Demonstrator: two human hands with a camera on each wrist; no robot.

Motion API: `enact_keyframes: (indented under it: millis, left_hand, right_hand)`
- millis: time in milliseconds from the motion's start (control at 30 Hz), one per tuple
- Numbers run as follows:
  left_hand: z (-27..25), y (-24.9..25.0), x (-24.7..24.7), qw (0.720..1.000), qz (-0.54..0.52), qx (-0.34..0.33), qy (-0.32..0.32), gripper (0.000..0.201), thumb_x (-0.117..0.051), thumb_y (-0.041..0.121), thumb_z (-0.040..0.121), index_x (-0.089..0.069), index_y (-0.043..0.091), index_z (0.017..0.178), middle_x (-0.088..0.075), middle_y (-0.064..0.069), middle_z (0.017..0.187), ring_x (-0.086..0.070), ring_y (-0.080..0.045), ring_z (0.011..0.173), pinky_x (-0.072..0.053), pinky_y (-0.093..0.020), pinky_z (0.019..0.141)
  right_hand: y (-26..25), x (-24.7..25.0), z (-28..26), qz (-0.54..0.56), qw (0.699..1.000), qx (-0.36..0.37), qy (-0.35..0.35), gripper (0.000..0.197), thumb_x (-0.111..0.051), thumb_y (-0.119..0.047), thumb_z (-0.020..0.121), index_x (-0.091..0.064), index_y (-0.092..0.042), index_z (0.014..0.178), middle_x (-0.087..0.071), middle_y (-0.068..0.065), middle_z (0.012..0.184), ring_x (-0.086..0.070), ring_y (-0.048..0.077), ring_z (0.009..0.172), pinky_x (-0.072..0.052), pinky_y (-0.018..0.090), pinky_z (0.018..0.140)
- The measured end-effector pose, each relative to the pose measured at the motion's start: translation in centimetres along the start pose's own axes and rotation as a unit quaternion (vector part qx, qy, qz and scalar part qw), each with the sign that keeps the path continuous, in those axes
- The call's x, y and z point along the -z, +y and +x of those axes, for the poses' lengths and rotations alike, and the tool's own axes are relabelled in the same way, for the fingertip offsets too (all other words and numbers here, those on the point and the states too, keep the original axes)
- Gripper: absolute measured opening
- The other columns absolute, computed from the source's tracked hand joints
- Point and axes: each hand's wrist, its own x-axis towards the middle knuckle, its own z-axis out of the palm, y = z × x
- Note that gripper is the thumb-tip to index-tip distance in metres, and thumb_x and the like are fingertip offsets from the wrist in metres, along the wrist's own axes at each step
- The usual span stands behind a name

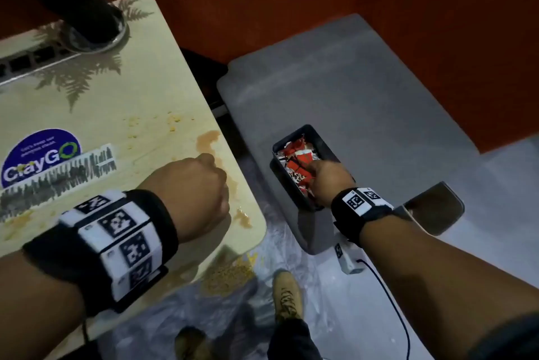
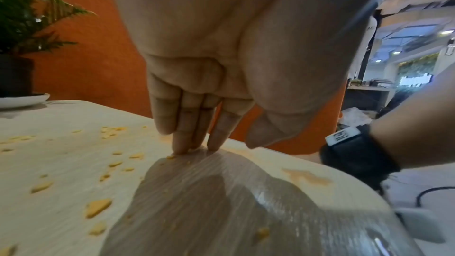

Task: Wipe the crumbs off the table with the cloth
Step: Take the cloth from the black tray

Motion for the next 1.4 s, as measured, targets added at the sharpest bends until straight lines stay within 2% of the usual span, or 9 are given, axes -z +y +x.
enact_keyframes:
  millis: [133, 333, 467, 633, 800, 933, 1066, 1266, 1400]
  left_hand:
    - [0.7, 0.4, -0.9, 1.0, -0.001, 0.021, -0.012, 0.032, -0.032, 0.036, 0.081, -0.058, 0.019, 0.086, -0.049, -0.005, 0.088, -0.055, -0.025, 0.073, -0.05, -0.035, 0.063]
    - [1.2, 0.2, -2.0, 0.996, -0.062, 0.048, 0.028, 0.034, -0.035, 0.042, 0.08, -0.061, 0.023, 0.092, -0.051, 0.001, 0.09, -0.058, -0.02, 0.075, -0.054, -0.036, 0.07]
    - [1.8, -0.2, -3.2, 0.998, -0.055, 0.031, 0.026, 0.036, -0.046, 0.039, 0.07, -0.066, 0.01, 0.062, -0.057, -0.009, 0.062, -0.054, -0.025, 0.046, -0.053, -0.038, 0.045]
    - [1.6, -0.2, -2.8, 0.999, -0.035, 0.016, 0.039, 0.031, -0.051, 0.042, 0.065, -0.064, 0.014, 0.061, -0.054, -0.005, 0.063, -0.048, -0.02, 0.043, -0.045, -0.033, 0.038]
    - [1.5, 0.4, -1.9, 1.0, 0.003, 0.003, -0.009, 0.035, -0.036, 0.045, 0.078, -0.063, 0.023, 0.074, -0.051, 0.001, 0.078, -0.048, -0.014, 0.059, -0.045, -0.03, 0.053]
    - [1.0, 0.8, -1.1, 0.999, 0.006, 0.038, 0.017, 0.029, -0.04, 0.042, 0.084, -0.059, 0.023, 0.093, -0.046, -0.001, 0.093, -0.046, -0.019, 0.07, -0.039, -0.031, 0.063]
    - [0.5, 0.5, -1.3, 0.999, -0.008, 0.031, 0.01, 0.032, -0.041, 0.04, 0.089, -0.055, 0.017, 0.104, -0.046, -0.008, 0.102, -0.046, -0.024, 0.08, -0.046, -0.039, 0.077]
    - [-0.9, 0.8, -2.2, 0.999, -0.026, 0.027, 0.026, 0.023, -0.045, 0.018, 0.087, -0.053, 0.009, 0.107, -0.045, -0.015, 0.108, -0.041, -0.028, 0.087, -0.037, -0.039, 0.072]
    - [-1.3, 0.4, -3.3, 0.999, -0.016, 0.02, 0.02, 0.047, -0.041, 0.017, 0.091, -0.038, 0.002, 0.136, -0.029, -0.022, 0.144, -0.042, -0.035, 0.114, -0.041, -0.045, 0.089]
  right_hand:
    - [0.5, -1.6, 3.1, 0.029, 0.999, -0.032, -0.017, 0.052, -0.055, -0.017, 0.092, -0.048, -0.03, 0.142, -0.066, 0.003, 0.128, -0.064, 0.023, 0.11, -0.043, 0.023, 0.093]
    - [1.3, -4.0, 9.3, -0.052, 0.99, -0.049, -0.119, 0.068, -0.053, -0.059, 0.062, -0.045, -0.047, 0.129, -0.06, -0.004, 0.117, -0.066, 0.031, 0.099, -0.053, 0.048, 0.093]
    - [0.9, -4.2, 10.0, -0.145, 0.981, -0.053, -0.118, 0.065, -0.067, -0.035, 0.076, -0.045, -0.023, 0.136, -0.046, 0.018, 0.135, -0.06, 0.039, 0.111, -0.051, 0.047, 0.098]
    - [1.7, -5.4, 11.6, -0.147, 0.985, -0.025, -0.092, 0.045, -0.057, -0.024, 0.086, -0.054, -0.013, 0.13, -0.056, 0.019, 0.13, -0.063, 0.036, 0.11, -0.053, 0.044, 0.097]
    - [0.9, -4.0, 10.6, -0.135, 0.983, -0.011, -0.126, 0.028, -0.063, -0.022, 0.086, -0.068, -0.013, 0.111, -0.068, 0.015, 0.117, -0.066, 0.033, 0.104, -0.053, 0.038, 0.094]
    - [-0.2, -0.1, 7.2, -0.078, 0.996, 0.001, -0.047, 0.029, -0.063, -0.04, 0.081, -0.068, -0.022, 0.103, -0.066, 0.008, 0.109, -0.065, 0.032, 0.094, -0.054, 0.036, 0.085]
    - [-2.7, 6.1, 3.0, 0.042, 0.998, 0.032, 0.039, 0.01, -0.062, -0.017, 0.085, -0.057, -0.009, 0.082, -0.061, 0.015, 0.091, -0.058, 0.032, 0.079, -0.046, 0.036, 0.069]
    - [-12.5, 15.0, -2.0, 0.179, 0.954, 0.231, 0.068, 0.027, -0.056, -0.006, 0.093, -0.066, -0.031, 0.096, -0.07, -0.002, 0.09, -0.067, 0.021, 0.084, -0.056, 0.046, 0.081]
    - [-21.5, 16.3, 0.1, 0.139, 0.947, 0.288, 0.026, 0.039, -0.039, -0.005, 0.099, -0.065, -0.033, 0.105, -0.067, 0.007, 0.09, -0.069, 0.029, 0.061, -0.056, 0.04, 0.044]
